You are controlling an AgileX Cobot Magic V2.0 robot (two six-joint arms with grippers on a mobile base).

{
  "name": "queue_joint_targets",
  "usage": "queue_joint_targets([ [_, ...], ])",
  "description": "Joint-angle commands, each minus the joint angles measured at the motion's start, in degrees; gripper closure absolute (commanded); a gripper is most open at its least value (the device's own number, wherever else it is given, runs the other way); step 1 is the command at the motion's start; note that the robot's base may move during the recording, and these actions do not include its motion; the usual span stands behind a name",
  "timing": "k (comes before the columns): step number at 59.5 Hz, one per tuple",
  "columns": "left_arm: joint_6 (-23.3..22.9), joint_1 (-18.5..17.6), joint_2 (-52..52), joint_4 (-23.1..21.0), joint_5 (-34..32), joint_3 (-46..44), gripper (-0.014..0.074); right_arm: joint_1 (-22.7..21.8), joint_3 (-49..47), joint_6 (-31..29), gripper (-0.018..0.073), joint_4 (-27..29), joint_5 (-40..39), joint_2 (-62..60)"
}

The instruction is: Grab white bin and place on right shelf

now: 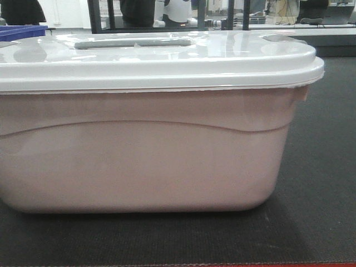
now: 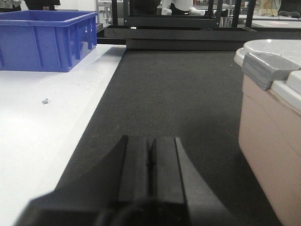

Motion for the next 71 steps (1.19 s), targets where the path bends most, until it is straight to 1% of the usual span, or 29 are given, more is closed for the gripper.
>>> queue_joint_targets([
  [1,-0.3,-0.2,-0.8,-0.3,-5.7,0.4,0.0715,-0.2,-0.2,-0.3,0.0484,0.0,-4.8,-1.1],
  [8,-0.3,-0.2,-0.8,-0.3,-6.5,0.4,0.0715,-0.2,-0.2,-0.3,0.0484,0.0,-6.6,-1.1],
  [24,-0.3,-0.2,-0.8,-0.7,-8.6,0.3,0.0715,-0.2,-0.2,-0.3,0.0484,0.0,-7.4,-1.0],
  [29,-0.3,-0.2,-0.6,-0.7,-10.9,-0.8,0.0715,-0.2,-0.6,-0.3,0.0484,0.0,-11.0,-1.0],
  [32,-0.3,-0.2,-0.2,-0.7,-10.9,-3.2,0.0715,-0.2,-2.3,-0.3,0.0484,0.0,-13.8,-1.0],
  [36,-0.3,-0.2,0.7,-0.7,-8.7,-7.4,0.071,-0.2,-5.7,-0.3,0.0484,0.0,-14.2,-1.0],
  [43,-0.3,-0.2,5.0,-0.6,0.6,-18.4,0.071,-0.2,-15.3,-0.3,0.0484,0.0,-10.6,0.8],
  [47,-0.3,-0.2,8.2,-0.6,3.1,-24.1,0.0701,-0.2,-20.2,-0.3,0.0477,0.0,-8.7,3.0],
  [51,-0.3,-0.2,11.9,-0.6,3.3,-29.4,0.0654,-0.2,-24.7,-0.3,0.0442,0.0,-7.1,6.5],
  [53,-0.3,-0.2,13.9,-0.6,3.4,-31.7,0.0615,-0.2,-26.2,-0.3,0.0418,0.0,-6.9,8.6],
  [57,-0.3,-0.2,17.8,-0.6,4.4,-35.5,0.0514,-0.2,-29.2,-0.3,0.0333,0.0,-6.8,13.0],
  [59,-0.3,-0.2,19.3,-0.6,5.2,-36.7,0.0468,-0.2,-30.3,-0.3,0.0272,0.0,-6.8,15.1],
  [62,-0.3,-0.2,21.9,-0.6,6.4,-38.4,0.0386,-0.2,-31.6,-0.3,0.0209,0.0,-7.0,17.8],
  [65,-0.3,-0.4,24.6,-0.6,8.5,-39.8,0.0302,-0.2,-32.6,-0.3,0.0127,0.0,-7.3,21.4],
  [69,-0.3,-1.1,27.2,-0.6,10.6,-40.8,0.0242,-0.2,-33.6,-0.3,0.0041,0.0,-7.7,25.4],
  [71,-0.3,-1.5,28.3,-0.8,11.1,-40.9,0.0225,-0.2,-34.1,-0.3,-0.0001,0.0,-7.6,27.6],
])
